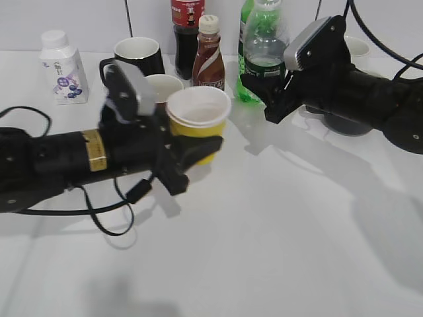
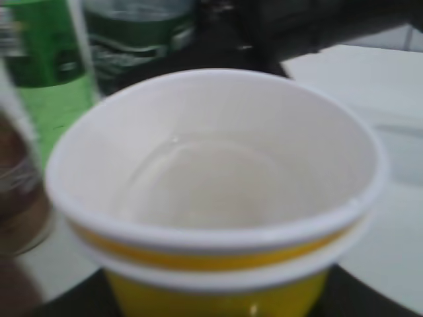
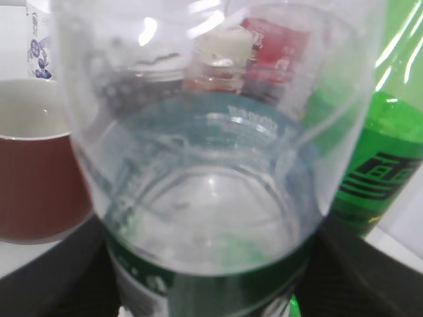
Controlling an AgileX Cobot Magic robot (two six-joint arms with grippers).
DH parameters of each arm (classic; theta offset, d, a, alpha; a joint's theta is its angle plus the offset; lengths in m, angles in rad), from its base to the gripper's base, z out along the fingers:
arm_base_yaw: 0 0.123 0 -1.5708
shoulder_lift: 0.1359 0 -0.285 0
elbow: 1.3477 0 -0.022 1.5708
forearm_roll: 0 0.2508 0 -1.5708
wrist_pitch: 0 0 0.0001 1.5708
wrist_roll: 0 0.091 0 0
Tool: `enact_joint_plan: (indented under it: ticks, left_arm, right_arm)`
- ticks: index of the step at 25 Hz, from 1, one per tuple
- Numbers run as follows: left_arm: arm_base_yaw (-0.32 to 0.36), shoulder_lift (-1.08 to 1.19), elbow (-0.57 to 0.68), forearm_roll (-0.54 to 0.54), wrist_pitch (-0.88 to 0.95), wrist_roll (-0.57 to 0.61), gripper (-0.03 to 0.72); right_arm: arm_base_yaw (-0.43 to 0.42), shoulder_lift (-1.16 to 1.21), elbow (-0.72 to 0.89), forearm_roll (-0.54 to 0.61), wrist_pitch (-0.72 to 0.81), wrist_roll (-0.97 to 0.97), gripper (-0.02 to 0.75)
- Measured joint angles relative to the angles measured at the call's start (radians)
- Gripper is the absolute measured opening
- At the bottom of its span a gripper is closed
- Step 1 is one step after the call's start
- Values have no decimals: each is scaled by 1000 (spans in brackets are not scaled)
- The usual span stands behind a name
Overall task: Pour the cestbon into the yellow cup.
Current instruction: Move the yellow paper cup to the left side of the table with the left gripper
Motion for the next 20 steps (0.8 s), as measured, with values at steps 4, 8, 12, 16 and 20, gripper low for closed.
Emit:
enact_joint_plan:
  ticks: [4,8,12,16,20]
  left_arm:
    - [54,-34,53,-36,-39,0,331]
    - [120,-77,105,-75,-74,0,331]
    - [191,-116,142,-92,-84,0,331]
    - [264,-123,153,-97,-87,0,331]
    - [322,-123,155,-121,-87,0,331]
  right_arm:
    - [0,0,0,1,1,37,484]
    - [0,0,0,5,7,51,484]
    - [0,0,0,6,37,67,484]
    - [0,0,0,6,65,82,483]
    - [0,0,0,6,69,123,483]
